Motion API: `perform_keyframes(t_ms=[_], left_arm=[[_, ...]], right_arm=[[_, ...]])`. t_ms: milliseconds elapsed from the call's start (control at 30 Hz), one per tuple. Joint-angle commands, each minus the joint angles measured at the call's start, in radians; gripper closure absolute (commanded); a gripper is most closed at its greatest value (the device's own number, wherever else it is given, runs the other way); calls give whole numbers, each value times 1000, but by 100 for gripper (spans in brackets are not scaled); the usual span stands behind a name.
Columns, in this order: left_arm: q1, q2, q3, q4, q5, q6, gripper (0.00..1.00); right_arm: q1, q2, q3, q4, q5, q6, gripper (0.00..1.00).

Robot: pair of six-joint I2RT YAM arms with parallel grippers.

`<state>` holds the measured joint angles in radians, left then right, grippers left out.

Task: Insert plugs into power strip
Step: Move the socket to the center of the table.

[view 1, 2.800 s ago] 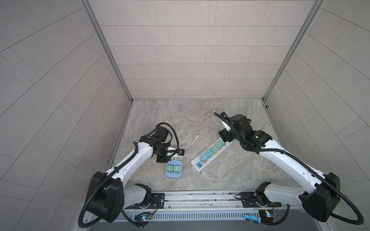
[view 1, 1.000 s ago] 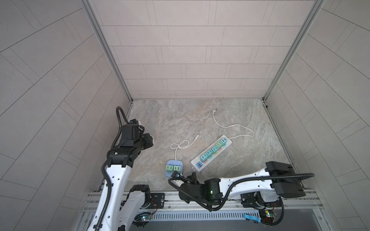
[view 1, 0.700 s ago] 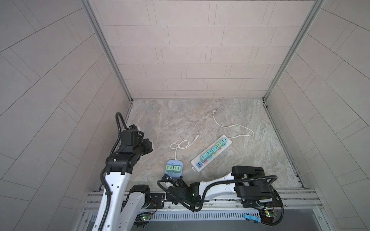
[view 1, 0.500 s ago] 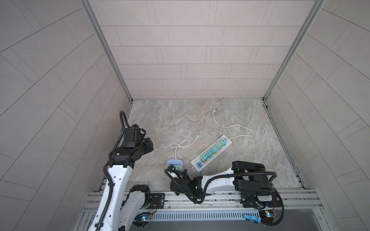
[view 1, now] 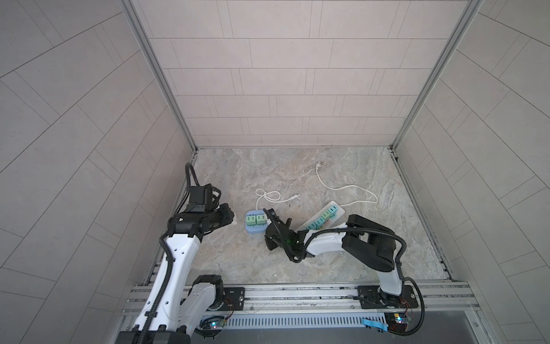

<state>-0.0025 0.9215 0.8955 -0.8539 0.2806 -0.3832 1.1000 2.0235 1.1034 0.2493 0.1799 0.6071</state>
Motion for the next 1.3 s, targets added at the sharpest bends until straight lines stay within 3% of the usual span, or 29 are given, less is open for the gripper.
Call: perform_keyframes(t_ms=[0,100,267,333,433,567,700,733,1000,1167,1267], left_arm=[[-3,-9,23,14,-70,17,100],[-1,-16,47,3,-184,0,100],[13,-23,58,14,-306,-81,100],[29,-34,81,-15,-388,-114,100],[91,-81,102,-43,-474,-129,100],[245,-139,88,-32,-394,-106,100],[261,-177,73,-29,-351,-111,100],[262,-181,72,-30,-347,-109,100],[262,-217,92,-38,-345,-102,100],[262,-204,111,-51,-324,-101,100],[262,-209,116,-52,-303,-98,100]], right_arm=[[23,-32,70,-201,10,-33,74],[101,-126,135,-364,172,-17,38],[197,-172,281,-535,364,100,18],[197,-129,360,-574,427,133,14],[171,19,599,-707,504,111,5],[102,288,998,-920,499,37,2],[59,608,1506,-1196,471,-42,2],[58,658,1573,-1221,478,-71,1],[41,684,1494,-1188,454,-187,2],[57,649,1461,-1326,444,-173,3],[86,541,1266,-1304,437,-156,3]])
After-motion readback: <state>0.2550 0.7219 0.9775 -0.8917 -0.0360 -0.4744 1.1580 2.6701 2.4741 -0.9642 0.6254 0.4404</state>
